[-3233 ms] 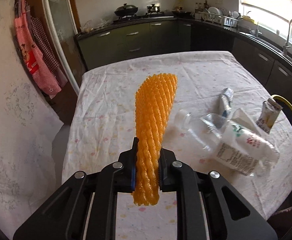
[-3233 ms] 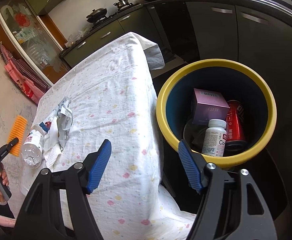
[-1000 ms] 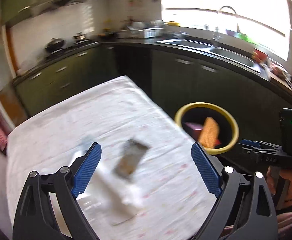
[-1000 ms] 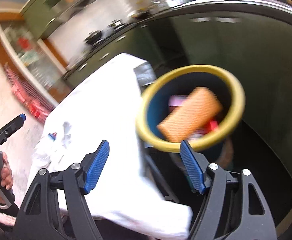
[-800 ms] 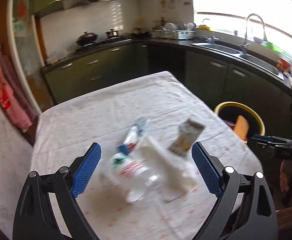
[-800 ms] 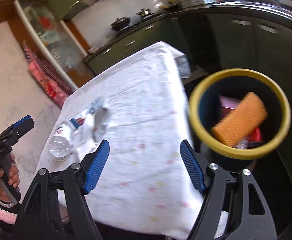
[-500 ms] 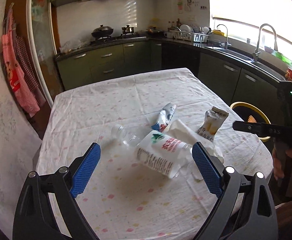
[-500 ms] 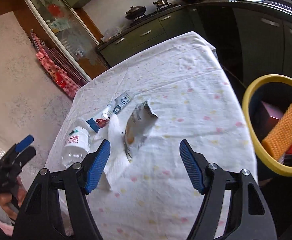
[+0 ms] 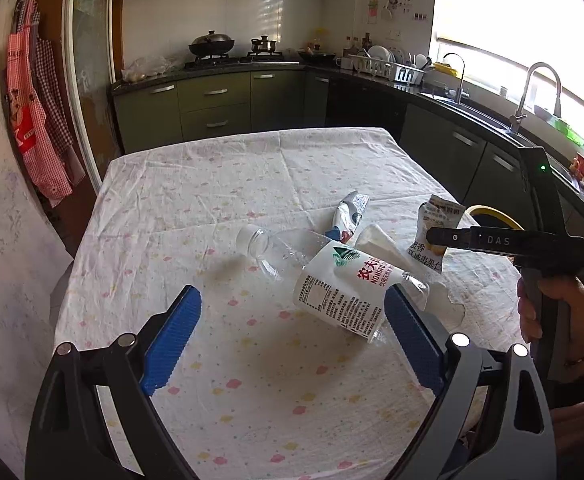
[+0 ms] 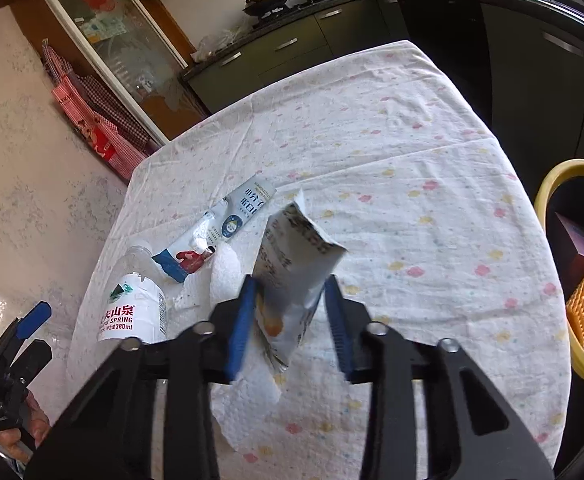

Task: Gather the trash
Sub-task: 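Grasp the crumpled paper packet with the right gripper, then carry the paper packet over the bin and open the right gripper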

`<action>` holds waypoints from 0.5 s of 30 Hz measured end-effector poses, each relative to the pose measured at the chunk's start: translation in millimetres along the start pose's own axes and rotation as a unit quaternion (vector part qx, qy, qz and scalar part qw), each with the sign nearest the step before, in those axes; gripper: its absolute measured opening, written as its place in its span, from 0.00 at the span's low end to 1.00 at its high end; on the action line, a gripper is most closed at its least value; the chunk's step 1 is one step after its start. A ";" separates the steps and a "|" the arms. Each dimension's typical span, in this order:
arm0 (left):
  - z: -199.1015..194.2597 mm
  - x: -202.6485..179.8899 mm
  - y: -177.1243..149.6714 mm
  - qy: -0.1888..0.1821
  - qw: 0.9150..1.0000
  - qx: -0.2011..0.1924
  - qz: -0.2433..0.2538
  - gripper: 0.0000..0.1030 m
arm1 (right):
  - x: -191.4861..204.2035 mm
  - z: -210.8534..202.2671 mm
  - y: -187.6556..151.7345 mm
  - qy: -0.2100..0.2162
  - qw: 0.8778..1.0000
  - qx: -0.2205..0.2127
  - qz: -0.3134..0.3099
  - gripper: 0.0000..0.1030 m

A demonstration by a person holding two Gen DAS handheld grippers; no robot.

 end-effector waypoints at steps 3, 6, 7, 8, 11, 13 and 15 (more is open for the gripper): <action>1.3 -1.4 -0.1 -0.002 1.000 0.002 0.001 0.89 | 2.2 -5.8 2.2 0.004 1.000 -0.009 -0.001 0.25; 1.0 -4.3 0.2 -0.003 1.000 0.002 0.003 0.89 | 5.7 -16.9 4.3 0.016 1.000 -0.019 -0.001 0.25; 0.9 -5.0 0.5 -0.004 1.000 0.002 0.003 0.89 | 6.8 -22.3 5.5 0.019 1.000 -0.024 -0.003 0.25; 0.1 -5.7 1.6 -0.003 1.000 0.001 0.004 0.89 | 7.3 -28.6 7.2 0.021 0.999 -0.031 -0.004 0.25; -0.7 -8.7 3.0 -0.003 1.000 0.001 0.009 0.89 | 7.3 -47.9 12.8 0.031 0.998 -0.050 -0.003 0.25; 0.1 -12.0 3.6 -0.003 1.000 0.003 0.013 0.89 | 5.0 -60.7 17.0 0.031 0.997 -0.065 -0.002 0.25; 1.2 -14.4 4.2 -0.003 1.000 0.004 0.015 0.89 | -0.5 -75.4 21.2 0.026 0.996 -0.082 -0.003 0.25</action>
Point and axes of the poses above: each gripper's, at about its wrist camera, not at the fingertips, and z roughly the way its jaws point, x to its left, y to its top, the point moved 9 cm from there along z, roughly the way its jaws point, and after that the axes turned 14 degrees about z, right-handed, at the moved point
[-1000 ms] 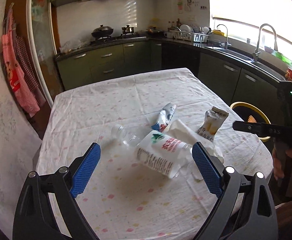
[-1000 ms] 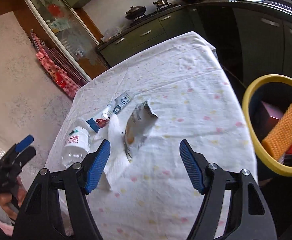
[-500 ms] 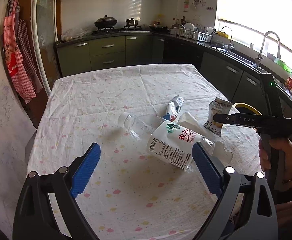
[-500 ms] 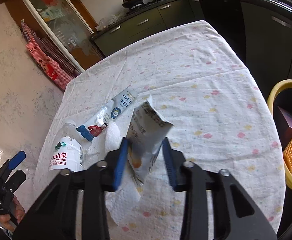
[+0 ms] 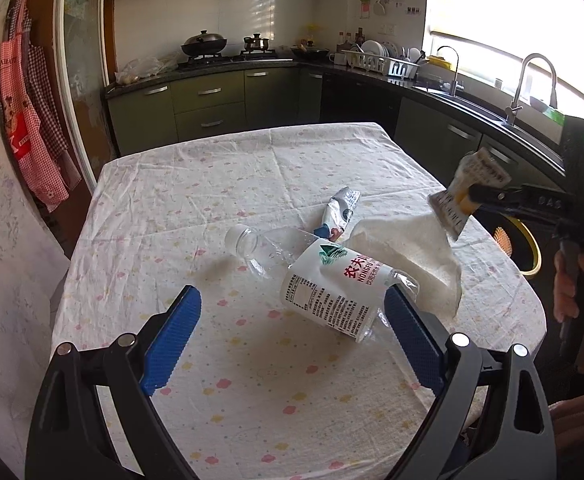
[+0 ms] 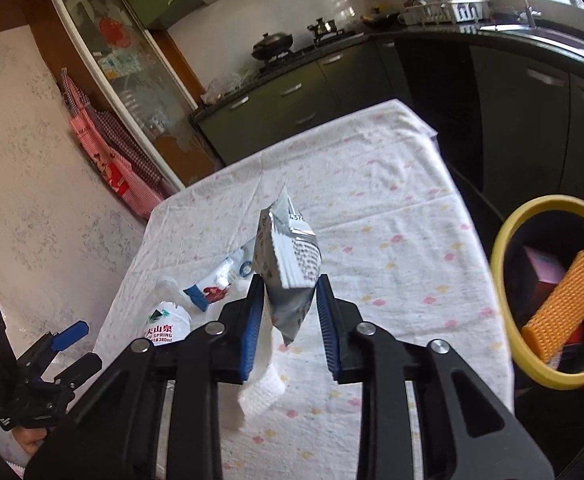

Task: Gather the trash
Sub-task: 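Carry the paper packet over the bin and open the right gripper, then lower the left gripper onto the white toothpaste tube and grasp it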

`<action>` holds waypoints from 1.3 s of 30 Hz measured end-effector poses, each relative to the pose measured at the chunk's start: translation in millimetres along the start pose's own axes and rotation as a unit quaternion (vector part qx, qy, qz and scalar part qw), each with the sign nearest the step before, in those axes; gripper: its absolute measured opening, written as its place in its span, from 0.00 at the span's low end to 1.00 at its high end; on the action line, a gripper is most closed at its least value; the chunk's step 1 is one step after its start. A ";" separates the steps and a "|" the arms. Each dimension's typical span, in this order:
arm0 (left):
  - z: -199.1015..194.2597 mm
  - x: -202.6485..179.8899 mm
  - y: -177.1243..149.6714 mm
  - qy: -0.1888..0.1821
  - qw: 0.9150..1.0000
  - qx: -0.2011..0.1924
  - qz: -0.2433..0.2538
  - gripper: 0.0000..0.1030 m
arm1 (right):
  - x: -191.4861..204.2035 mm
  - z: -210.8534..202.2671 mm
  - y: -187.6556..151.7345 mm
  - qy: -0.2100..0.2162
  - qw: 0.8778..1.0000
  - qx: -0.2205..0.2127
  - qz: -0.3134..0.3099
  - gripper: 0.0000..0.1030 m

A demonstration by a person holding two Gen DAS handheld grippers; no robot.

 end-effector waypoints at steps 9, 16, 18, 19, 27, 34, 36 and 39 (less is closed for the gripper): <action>5.3 -16.6 4.6 -0.007 1.000 0.005 0.019 0.89 | -54.0 -58.1 29.9 -0.045 0.995 -0.078 0.029 0.25; 9.6 -28.0 7.1 -0.012 0.999 0.009 0.031 0.89 | -124.4 -75.8 44.6 -0.093 0.987 -0.103 0.082 0.27; 11.4 -29.6 7.7 -0.013 0.999 0.010 0.031 0.89 | -135.7 -70.3 44.7 -0.080 0.987 -0.097 0.099 0.27; 11.9 -31.0 8.4 -0.015 0.999 0.011 0.032 0.89 | -145.0 -67.6 45.0 -0.091 0.985 -0.098 0.105 0.27; 14.3 -32.8 13.7 -0.018 0.999 0.009 0.034 0.89 | -160.2 -65.0 41.1 -0.122 0.984 -0.089 0.098 0.30; 16.9 -37.0 21.6 -0.032 0.998 0.016 0.047 0.89 | -156.0 -57.8 30.9 -0.108 0.987 -0.070 0.101 0.40; 16.7 -38.3 33.0 -0.057 0.997 0.020 0.052 0.89 | -149.6 -59.9 28.6 -0.103 0.988 -0.068 0.092 0.42; 20.3 -43.6 56.2 -0.112 0.991 0.034 0.068 0.91 | -144.4 -63.7 27.2 -0.096 0.989 -0.068 0.085 0.42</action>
Point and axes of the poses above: each gripper's, at about its wrist camera, not at the fingertips, and z roughly the way its jaws point, x to its left, y to its top, the point moved 9 cm from there along z, roughly the way its jaws point, and after that the axes turned 14 degrees about z, right-handed, at the moved point
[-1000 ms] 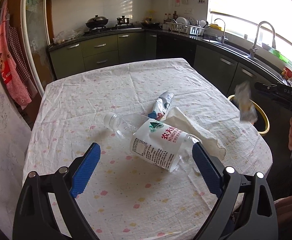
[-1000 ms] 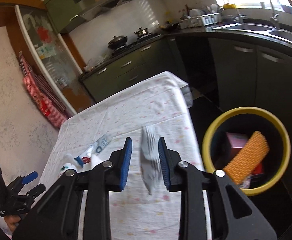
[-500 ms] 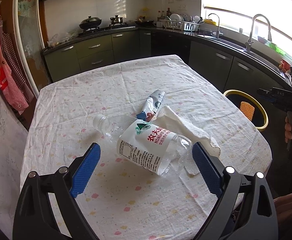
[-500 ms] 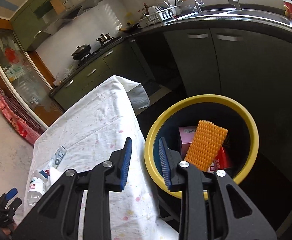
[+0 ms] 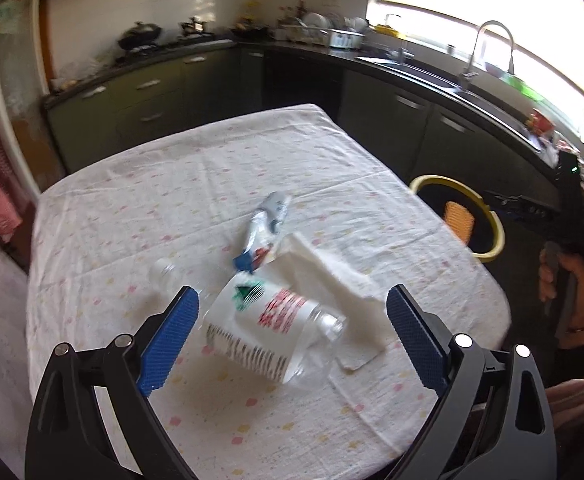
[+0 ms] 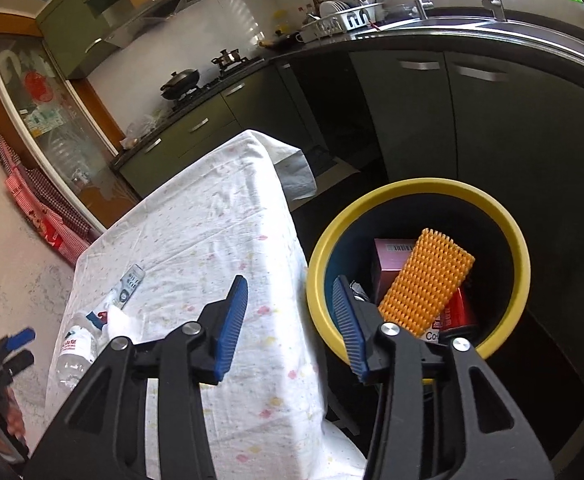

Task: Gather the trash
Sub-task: 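Lower the left gripper onto the white toothpaste tube and grasp it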

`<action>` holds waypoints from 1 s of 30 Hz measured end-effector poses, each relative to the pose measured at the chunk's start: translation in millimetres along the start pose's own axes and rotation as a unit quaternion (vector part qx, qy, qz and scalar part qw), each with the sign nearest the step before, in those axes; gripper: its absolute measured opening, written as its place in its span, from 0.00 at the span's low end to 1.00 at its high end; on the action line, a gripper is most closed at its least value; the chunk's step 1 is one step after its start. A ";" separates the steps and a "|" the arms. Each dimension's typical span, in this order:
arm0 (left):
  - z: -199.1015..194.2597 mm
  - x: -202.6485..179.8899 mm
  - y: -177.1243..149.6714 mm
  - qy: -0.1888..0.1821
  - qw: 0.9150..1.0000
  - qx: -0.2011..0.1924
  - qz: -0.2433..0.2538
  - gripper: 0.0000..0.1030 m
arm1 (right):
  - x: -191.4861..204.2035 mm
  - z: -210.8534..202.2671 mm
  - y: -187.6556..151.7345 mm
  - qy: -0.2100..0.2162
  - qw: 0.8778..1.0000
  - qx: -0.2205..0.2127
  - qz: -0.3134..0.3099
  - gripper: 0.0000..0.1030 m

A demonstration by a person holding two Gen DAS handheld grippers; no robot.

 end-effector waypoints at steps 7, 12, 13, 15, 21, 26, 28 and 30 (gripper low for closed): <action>38.0 24.2 56.1 -0.005 0.997 0.048 0.059 0.91 | -3.7 -7.8 -1.0 0.004 1.000 -0.003 0.005 0.44; 96.3 46.9 67.5 -0.011 0.990 0.117 0.073 0.77 | -4.9 -6.2 -1.1 0.004 1.000 0.000 0.006 0.44; 109.4 50.7 66.5 -0.014 0.988 0.133 0.073 0.71 | -5.3 -5.2 -1.4 0.003 1.000 0.001 0.007 0.44; 128.2 53.1 60.0 -0.023 0.985 0.157 0.070 0.66 | -6.5 -2.4 -1.9 0.003 1.000 0.004 0.009 0.44; 160.1 42.6 46.9 -0.045 0.976 0.196 0.083 0.62 | -9.9 7.8 -4.6 0.002 1.000 0.016 0.012 0.45; 174.0 38.4 44.6 -0.041 0.971 0.215 0.092 0.59 | -6.7 14.8 -10.0 0.006 1.000 0.027 0.010 0.45; 178.3 38.2 42.0 -0.036 0.969 0.224 0.095 0.58 | -6.3 15.9 -11.0 0.007 1.000 0.029 0.009 0.45; 182.0 37.4 39.3 -0.037 0.967 0.232 0.095 0.54 | -6.3 16.3 -11.1 0.008 0.999 0.030 0.010 0.45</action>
Point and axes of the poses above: each gripper's, at about its wrist camera, not at the fingertips, and z roughly the way its jaws point, x to its left, y to its top, the point moved 9 cm from there along z, roughly the way its jaws point, and after that the axes turned 14 degrees about z, right-handed, at the moved point
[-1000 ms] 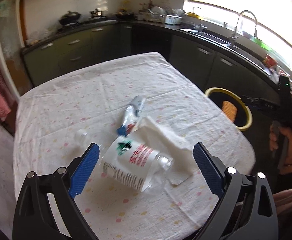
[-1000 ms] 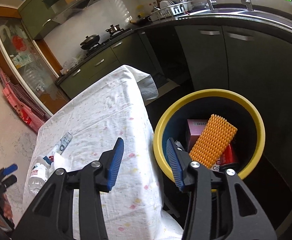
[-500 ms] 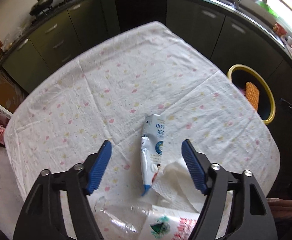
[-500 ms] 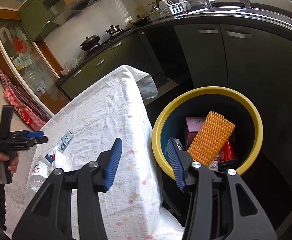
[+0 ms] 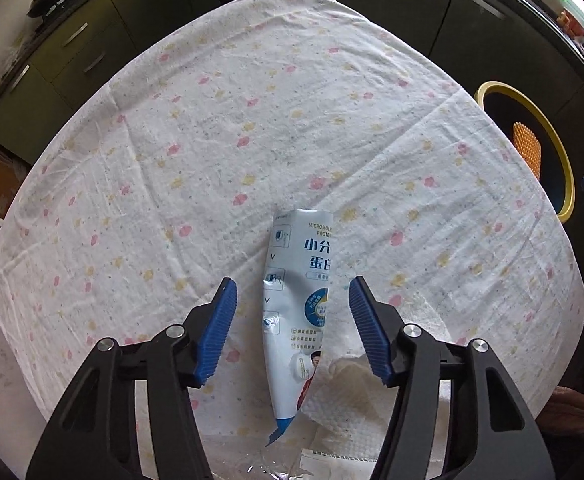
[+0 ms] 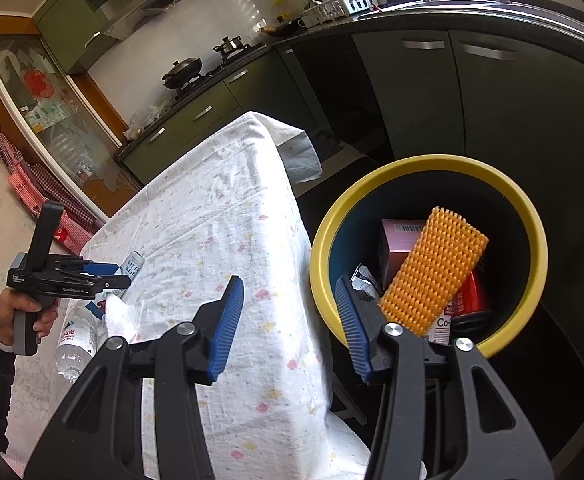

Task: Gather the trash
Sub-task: 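Lower the left gripper onto the white toothpaste tube and grasp it, then carry the toothpaste tube over the bin and open the left gripper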

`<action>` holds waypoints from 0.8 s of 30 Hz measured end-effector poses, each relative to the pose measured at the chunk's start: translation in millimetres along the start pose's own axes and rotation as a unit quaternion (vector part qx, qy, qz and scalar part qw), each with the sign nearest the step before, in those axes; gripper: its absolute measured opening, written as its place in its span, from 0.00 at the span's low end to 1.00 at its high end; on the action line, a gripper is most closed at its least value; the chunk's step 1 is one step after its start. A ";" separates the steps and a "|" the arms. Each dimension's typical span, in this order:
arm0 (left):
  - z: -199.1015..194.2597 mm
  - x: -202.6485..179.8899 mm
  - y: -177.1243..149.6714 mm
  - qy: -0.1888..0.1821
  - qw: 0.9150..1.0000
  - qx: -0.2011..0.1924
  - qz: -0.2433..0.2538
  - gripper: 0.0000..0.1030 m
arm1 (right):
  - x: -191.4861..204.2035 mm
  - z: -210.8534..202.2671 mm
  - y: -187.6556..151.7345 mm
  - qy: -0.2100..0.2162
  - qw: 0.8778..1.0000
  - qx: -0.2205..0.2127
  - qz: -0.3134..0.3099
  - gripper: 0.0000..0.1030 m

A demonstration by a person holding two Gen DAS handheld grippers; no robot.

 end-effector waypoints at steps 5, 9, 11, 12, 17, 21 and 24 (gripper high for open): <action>8.1 -0.9 -6.1 -0.008 1.000 0.012 -0.002 0.43 | 0.1 0.9 -0.8 0.001 1.000 0.001 0.000 0.45; 7.4 -3.5 -9.3 -0.014 1.000 0.011 -0.003 0.33 | 1.0 1.1 -1.4 0.003 1.000 0.002 0.000 0.45; 7.5 -6.2 -12.0 -0.014 1.000 0.010 -0.005 0.30 | 1.8 1.6 -2.4 0.004 1.000 0.004 0.000 0.45; 7.3 -7.2 -13.1 -0.014 1.000 0.009 -0.005 0.29 | 2.2 1.8 -3.0 0.004 1.000 0.004 -0.001 0.45; 4.6 -3.7 -16.1 -0.007 1.000 0.005 -0.011 0.26 | 3.8 1.9 -3.3 0.006 1.000 0.005 -0.002 0.45; -7.2 7.8 -16.8 -0.003 1.000 0.000 -0.015 0.26 | 3.8 0.8 -3.1 0.007 1.000 0.004 -0.001 0.45; -19.3 15.3 -12.9 0.006 1.000 -0.010 -0.015 0.26 | 3.8 1.7 -2.6 0.008 1.000 0.005 -0.002 0.45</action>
Point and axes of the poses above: each gripper's, at about its wrist camera, not at the fingertips, and z roughly the way its jaws point, x to its left, y to its top, the point moved 9 cm from there along z, roughly the way its jaws point, and after that the axes turned 14 degrees about z, right-handed, at the moved point
